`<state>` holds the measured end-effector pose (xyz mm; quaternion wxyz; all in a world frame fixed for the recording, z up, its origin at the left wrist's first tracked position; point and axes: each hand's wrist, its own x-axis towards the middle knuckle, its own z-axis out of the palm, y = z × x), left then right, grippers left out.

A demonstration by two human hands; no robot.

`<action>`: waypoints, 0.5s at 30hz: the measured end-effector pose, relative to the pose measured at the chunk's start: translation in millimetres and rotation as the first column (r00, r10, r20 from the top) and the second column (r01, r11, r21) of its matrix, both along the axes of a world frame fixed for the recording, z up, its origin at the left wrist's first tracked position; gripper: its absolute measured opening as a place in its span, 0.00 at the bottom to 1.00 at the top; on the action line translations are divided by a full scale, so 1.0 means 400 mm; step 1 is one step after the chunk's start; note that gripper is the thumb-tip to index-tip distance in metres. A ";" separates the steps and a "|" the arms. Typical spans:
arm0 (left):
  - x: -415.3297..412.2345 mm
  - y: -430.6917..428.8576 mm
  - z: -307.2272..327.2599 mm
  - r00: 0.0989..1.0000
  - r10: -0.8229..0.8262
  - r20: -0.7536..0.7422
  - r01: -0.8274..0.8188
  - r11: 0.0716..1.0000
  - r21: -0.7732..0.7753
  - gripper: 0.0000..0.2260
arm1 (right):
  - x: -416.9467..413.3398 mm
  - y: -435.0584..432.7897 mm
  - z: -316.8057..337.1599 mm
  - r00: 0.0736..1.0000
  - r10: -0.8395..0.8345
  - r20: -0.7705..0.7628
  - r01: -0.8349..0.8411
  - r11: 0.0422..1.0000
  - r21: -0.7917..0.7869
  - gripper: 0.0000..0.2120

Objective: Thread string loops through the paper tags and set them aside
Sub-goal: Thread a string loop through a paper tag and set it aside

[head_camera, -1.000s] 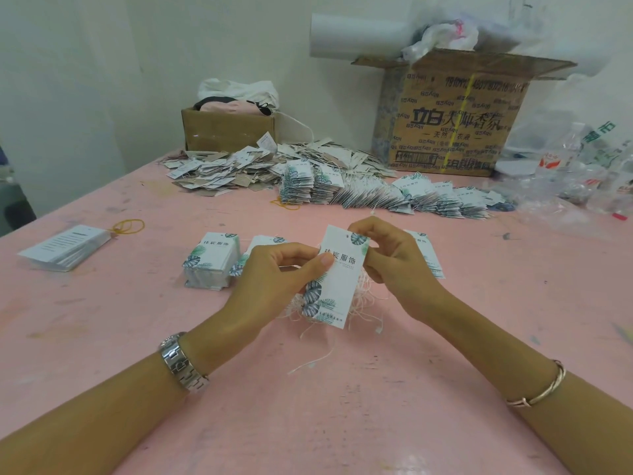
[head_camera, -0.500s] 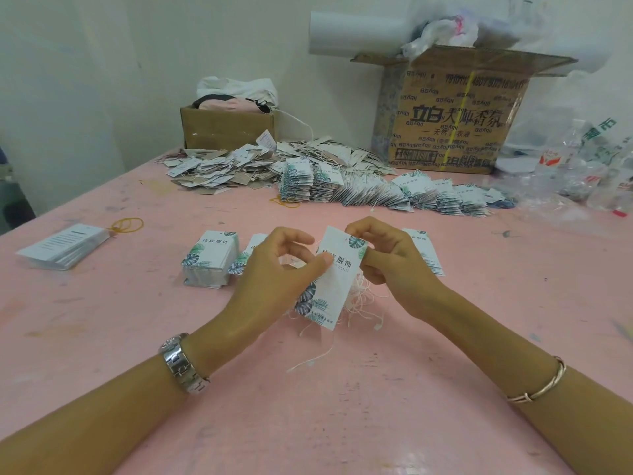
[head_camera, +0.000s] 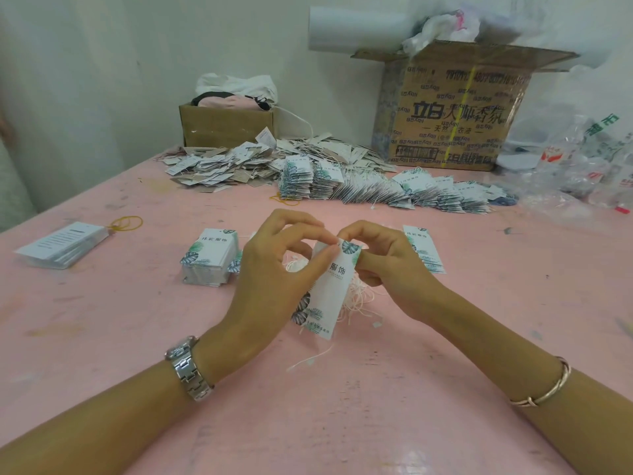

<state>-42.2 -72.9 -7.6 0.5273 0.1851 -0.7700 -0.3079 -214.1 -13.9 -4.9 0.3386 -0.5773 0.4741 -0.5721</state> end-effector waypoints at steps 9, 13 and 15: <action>-0.001 0.002 -0.003 0.998 0.038 0.040 -0.040 0.997 0.058 0.01 | -0.007 0.009 0.016 0.987 0.025 -0.157 -0.024 1.000 0.005 0.01; 0.002 -0.005 -0.008 0.995 0.073 0.068 -0.079 0.993 0.088 0.01 | -0.041 0.006 0.023 0.975 0.039 -0.221 -0.008 0.990 0.138 0.02; 0.003 -0.009 -0.009 0.992 0.101 0.081 -0.109 0.988 0.107 0.01 | -0.063 0.006 0.027 0.974 0.052 -0.220 -0.015 0.986 0.167 0.04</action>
